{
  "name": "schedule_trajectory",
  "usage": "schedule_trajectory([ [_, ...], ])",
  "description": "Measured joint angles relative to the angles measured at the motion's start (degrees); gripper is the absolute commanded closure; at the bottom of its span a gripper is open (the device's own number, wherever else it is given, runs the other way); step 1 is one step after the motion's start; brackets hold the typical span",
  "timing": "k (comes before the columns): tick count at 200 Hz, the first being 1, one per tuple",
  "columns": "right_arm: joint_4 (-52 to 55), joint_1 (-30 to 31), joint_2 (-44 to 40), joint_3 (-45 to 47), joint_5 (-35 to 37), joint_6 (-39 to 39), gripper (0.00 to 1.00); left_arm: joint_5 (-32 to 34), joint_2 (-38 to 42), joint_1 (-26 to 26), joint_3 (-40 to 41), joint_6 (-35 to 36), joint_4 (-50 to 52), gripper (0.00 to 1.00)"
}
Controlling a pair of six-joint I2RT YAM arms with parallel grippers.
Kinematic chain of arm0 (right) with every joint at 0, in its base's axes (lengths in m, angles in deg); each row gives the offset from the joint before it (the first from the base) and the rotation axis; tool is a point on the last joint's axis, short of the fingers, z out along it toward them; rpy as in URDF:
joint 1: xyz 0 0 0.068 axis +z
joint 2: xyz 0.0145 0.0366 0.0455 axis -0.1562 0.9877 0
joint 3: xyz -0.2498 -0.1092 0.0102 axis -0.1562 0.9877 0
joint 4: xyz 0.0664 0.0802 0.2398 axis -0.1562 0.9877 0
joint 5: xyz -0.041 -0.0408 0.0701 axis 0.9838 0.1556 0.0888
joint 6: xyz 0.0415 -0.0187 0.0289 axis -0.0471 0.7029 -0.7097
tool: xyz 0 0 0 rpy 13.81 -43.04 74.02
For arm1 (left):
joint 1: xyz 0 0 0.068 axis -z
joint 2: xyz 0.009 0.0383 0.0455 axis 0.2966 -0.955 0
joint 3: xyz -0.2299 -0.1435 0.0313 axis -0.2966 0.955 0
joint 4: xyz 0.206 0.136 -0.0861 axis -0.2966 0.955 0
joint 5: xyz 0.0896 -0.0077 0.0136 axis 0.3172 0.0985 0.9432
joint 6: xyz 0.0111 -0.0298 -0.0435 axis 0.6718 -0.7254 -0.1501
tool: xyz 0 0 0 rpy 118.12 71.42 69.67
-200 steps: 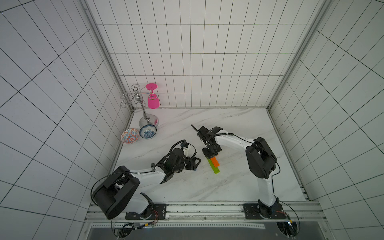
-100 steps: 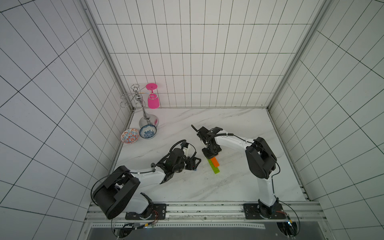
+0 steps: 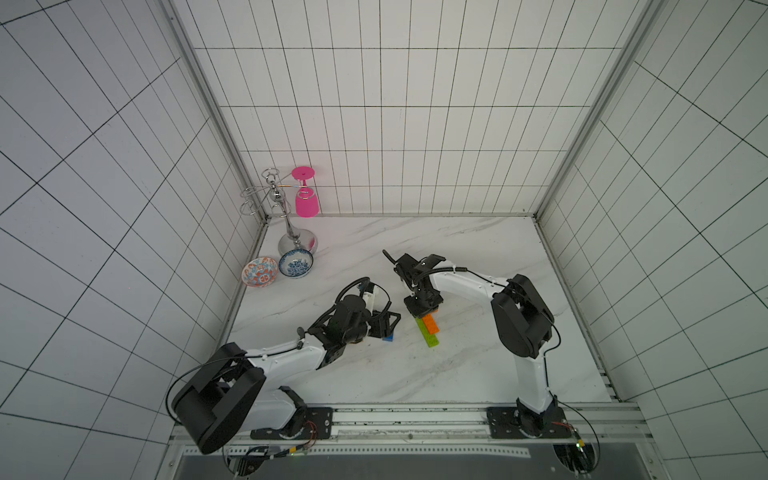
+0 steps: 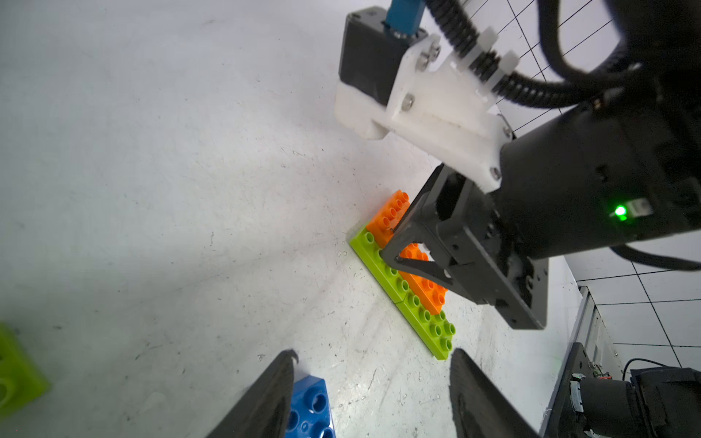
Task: Assemble a small pinwheel with lego
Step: Assemble the lego brick with the lego brick, then pick up the lego brick from the center of the board.
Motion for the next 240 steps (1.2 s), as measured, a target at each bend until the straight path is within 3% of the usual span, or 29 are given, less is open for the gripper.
schedule_trajectory([
  [101, 0.6, 0.4, -6.8, -0.1, 0.5, -0.2, 0.65, 2.3, 4.7, -2.7, -1.5, 1.9, 7.0, 0.35],
  [163, -8.2, 6.9, -11.1, 0.1, -3.4, -0.7, 0.70, 9.5, 17.3, -6.9, -0.7, 1.9, 22.7, 0.41],
  [192, -11.5, 10.0, -8.3, 0.0, -8.2, 3.0, 0.76, 8.4, 27.4, -15.8, 4.7, 0.2, 26.7, 0.41],
  [240, -14.7, 13.9, -2.1, -0.1, -15.0, 15.8, 0.76, 4.7, 40.0, -28.3, 11.8, -3.9, 31.5, 0.41],
])
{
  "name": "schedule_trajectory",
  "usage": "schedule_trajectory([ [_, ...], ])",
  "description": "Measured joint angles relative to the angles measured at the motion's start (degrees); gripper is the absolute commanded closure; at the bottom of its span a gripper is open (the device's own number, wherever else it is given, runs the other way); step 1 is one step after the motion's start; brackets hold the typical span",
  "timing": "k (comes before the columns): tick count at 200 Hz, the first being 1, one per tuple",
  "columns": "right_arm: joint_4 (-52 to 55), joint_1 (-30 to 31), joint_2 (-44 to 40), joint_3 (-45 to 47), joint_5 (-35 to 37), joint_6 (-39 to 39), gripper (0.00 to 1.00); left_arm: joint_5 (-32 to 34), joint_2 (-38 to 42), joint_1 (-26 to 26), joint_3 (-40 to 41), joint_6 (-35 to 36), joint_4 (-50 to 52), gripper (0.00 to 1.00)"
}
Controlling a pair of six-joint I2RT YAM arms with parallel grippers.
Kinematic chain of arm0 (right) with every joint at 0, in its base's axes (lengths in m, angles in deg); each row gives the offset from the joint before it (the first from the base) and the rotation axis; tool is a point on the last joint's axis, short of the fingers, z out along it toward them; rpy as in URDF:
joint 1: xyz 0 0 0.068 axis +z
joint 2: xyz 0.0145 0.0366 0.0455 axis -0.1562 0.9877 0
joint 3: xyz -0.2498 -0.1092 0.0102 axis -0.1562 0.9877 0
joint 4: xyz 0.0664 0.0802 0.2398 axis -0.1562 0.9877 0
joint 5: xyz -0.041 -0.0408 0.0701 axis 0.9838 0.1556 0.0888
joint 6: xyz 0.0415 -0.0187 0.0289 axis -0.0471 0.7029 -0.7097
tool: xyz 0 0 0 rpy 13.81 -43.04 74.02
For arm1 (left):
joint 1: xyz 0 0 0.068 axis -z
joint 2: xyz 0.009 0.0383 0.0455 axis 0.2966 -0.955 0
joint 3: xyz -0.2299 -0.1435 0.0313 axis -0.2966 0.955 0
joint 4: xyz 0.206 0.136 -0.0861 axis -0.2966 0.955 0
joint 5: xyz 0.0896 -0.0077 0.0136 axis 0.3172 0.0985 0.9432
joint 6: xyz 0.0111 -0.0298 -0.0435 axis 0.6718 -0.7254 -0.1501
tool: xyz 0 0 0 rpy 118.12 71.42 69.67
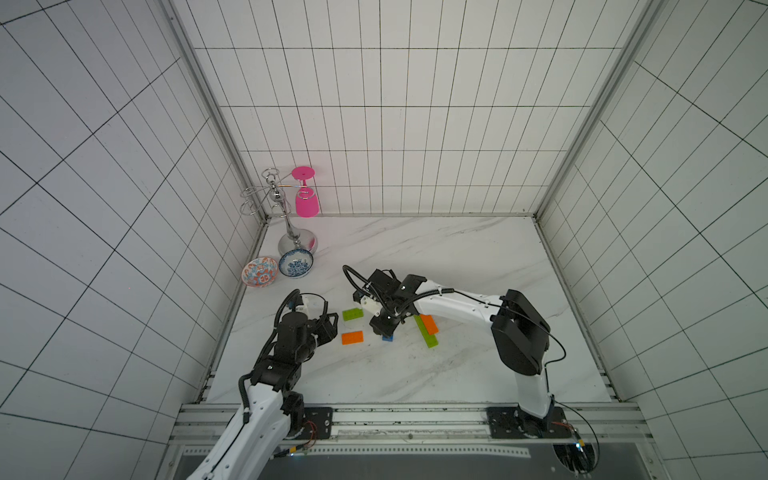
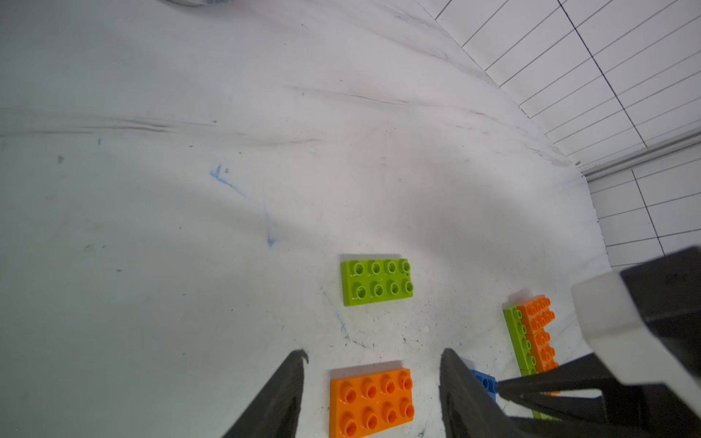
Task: Assemble a small pinwheel with lego
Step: Pick up the lego brick from the center of the board.
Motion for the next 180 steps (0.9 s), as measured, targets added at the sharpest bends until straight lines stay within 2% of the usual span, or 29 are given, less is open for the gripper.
schedule_trajectory([
  [32, 1.6, 2.4, 3.3, -3.7, -3.2, 6.6, 0.78, -2.3, -1.2, -5.4, 0.8, -3.5, -0.8, 0.41],
  [73, 5.1, 4.2, 9.9, -13.6, -5.2, 11.8, 0.77, -3.2, -4.3, -7.9, 0.9, -5.6, -2.3, 0.41],
  [180, 10.8, 4.4, 16.7, -22.0, -4.2, 14.9, 0.77, -2.6, -4.4, -9.2, 2.7, -7.4, -2.7, 0.41],
])
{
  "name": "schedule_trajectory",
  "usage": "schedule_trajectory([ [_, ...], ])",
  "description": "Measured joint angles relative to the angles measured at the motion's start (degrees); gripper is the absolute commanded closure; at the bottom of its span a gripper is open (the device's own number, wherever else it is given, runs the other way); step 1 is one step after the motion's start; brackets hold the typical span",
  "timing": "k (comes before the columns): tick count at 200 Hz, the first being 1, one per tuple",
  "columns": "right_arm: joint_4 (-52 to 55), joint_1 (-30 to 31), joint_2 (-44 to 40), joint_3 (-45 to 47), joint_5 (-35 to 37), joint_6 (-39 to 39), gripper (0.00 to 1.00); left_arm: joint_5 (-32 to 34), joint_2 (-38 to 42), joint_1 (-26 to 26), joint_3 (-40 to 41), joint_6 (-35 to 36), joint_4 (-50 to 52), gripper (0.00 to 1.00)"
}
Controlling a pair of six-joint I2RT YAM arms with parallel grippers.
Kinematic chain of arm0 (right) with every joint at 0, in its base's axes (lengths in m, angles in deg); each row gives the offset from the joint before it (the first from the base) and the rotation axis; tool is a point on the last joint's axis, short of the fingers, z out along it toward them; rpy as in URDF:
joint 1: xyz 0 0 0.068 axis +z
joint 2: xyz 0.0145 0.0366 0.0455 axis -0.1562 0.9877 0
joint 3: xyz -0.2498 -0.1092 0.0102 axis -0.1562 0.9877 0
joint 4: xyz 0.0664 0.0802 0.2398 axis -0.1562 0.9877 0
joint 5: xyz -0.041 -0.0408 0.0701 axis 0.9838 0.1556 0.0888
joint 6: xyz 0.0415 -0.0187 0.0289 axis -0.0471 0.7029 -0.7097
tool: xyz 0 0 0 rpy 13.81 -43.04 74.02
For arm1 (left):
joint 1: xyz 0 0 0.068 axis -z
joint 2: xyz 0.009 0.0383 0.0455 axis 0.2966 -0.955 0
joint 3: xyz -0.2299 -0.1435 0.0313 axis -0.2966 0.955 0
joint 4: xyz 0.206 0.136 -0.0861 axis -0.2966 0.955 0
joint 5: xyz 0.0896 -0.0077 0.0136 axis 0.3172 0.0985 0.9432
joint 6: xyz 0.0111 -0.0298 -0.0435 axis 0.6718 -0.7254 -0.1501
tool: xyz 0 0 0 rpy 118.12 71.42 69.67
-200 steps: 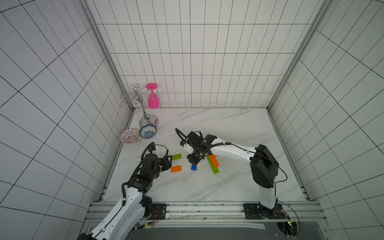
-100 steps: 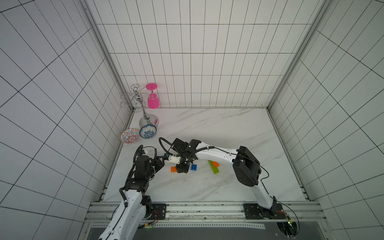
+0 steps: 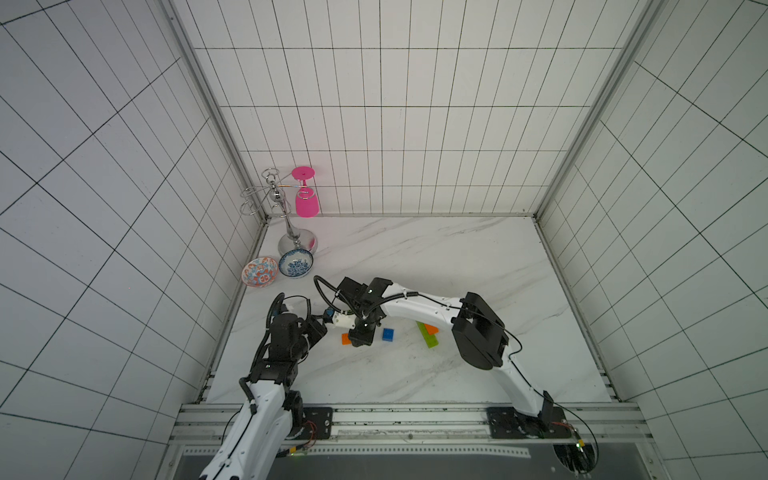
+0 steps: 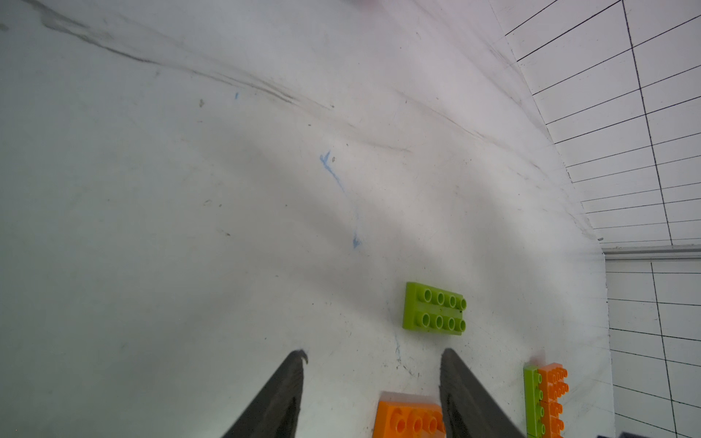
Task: Assemble a small pinwheel with lego
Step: Pick up the lego brick from the center of the board.
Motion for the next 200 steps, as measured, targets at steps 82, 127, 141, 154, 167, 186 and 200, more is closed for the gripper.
schedule_trajectory([
  [82, 0.7, 0.0, 0.6, -3.3, 3.4, 0.1, 0.79, 0.3, 0.0, 0.0, 0.0, 0.0, -0.2, 0.41],
  [127, 1.0, -0.4, 0.9, -3.8, 6.2, 0.3, 0.79, 0.3, 0.0, 0.0, 0.0, 0.0, -0.4, 0.41],
  [141, 1.4, -0.5, 1.4, -4.1, 7.0, 0.5, 0.79, 0.3, 0.0, 0.0, 0.0, 0.0, -0.4, 0.41],
  [154, 1.9, -0.6, 2.0, -4.6, 7.3, 0.6, 0.79, 0.3, 0.0, 0.0, 0.0, 0.0, -0.4, 0.41],
  [167, 2.2, -0.8, 2.6, -5.1, 7.5, 0.7, 0.79, 0.3, 0.0, 0.0, 0.0, 0.0, -0.4, 0.41],
  [186, 2.5, -0.8, 3.5, -5.8, 7.9, 0.9, 0.80, 0.3, 0.0, 0.0, 0.0, 0.1, -0.4, 0.41],
  [200, 2.7, -0.8, 3.8, -6.3, 8.0, 0.9, 0.80, 0.3, 0.0, 0.0, 0.0, 0.1, -0.4, 0.41],
])
